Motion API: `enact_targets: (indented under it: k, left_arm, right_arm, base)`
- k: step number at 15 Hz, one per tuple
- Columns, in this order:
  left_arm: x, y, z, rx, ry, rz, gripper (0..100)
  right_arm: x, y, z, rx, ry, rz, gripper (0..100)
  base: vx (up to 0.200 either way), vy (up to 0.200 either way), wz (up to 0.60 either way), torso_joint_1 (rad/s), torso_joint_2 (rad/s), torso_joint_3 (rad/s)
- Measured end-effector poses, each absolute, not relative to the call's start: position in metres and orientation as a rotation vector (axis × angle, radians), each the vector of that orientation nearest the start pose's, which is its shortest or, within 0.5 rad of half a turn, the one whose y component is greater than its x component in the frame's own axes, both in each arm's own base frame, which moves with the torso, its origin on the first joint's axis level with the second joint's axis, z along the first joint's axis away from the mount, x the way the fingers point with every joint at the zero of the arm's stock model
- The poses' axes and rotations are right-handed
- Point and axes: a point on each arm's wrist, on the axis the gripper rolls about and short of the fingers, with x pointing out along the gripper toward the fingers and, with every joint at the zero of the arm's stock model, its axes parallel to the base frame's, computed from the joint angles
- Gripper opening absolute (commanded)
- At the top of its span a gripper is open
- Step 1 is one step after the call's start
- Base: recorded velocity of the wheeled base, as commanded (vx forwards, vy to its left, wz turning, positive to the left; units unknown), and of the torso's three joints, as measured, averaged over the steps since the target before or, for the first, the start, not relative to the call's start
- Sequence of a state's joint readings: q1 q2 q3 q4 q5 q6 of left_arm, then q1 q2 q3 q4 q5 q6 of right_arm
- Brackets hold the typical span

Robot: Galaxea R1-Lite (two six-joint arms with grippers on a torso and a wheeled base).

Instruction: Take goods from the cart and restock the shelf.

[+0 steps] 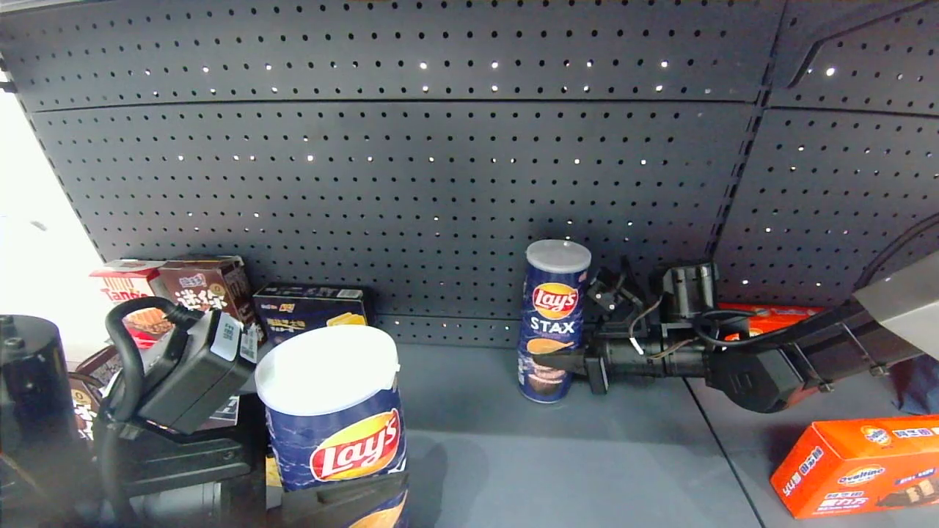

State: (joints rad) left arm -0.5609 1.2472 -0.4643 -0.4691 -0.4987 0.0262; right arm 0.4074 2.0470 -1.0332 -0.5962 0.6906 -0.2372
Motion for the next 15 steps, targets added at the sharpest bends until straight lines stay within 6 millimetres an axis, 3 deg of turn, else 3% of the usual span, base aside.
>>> enact_targets:
  k: [6, 11, 15]
  left_arm:
    - [0.144, -0.103, 0.185, 0.033, 0.310, -1.056, 0]
    - [0.144, -0.103, 0.185, 0.033, 0.311, -1.050, 0]
    - [0.144, -0.103, 0.185, 0.034, 0.310, -1.050, 0]
  right_arm:
    - [0.323, 0.156, 0.132, -0.148, 0.302, 1.127, 0]
    - [0.268, 0.151, 0.147, -0.164, 0.304, 1.145, 0]
    - [0.237, 0.149, 0.154, -0.174, 0.291, 1.177, 0]
  base:
    - [0.000, 0.000, 0.00, 0.000, 0.00, 0.000]
    - [0.000, 0.000, 0.00, 0.000, 0.00, 0.000]
    - [0.000, 0.000, 0.00, 0.000, 0.00, 0.000]
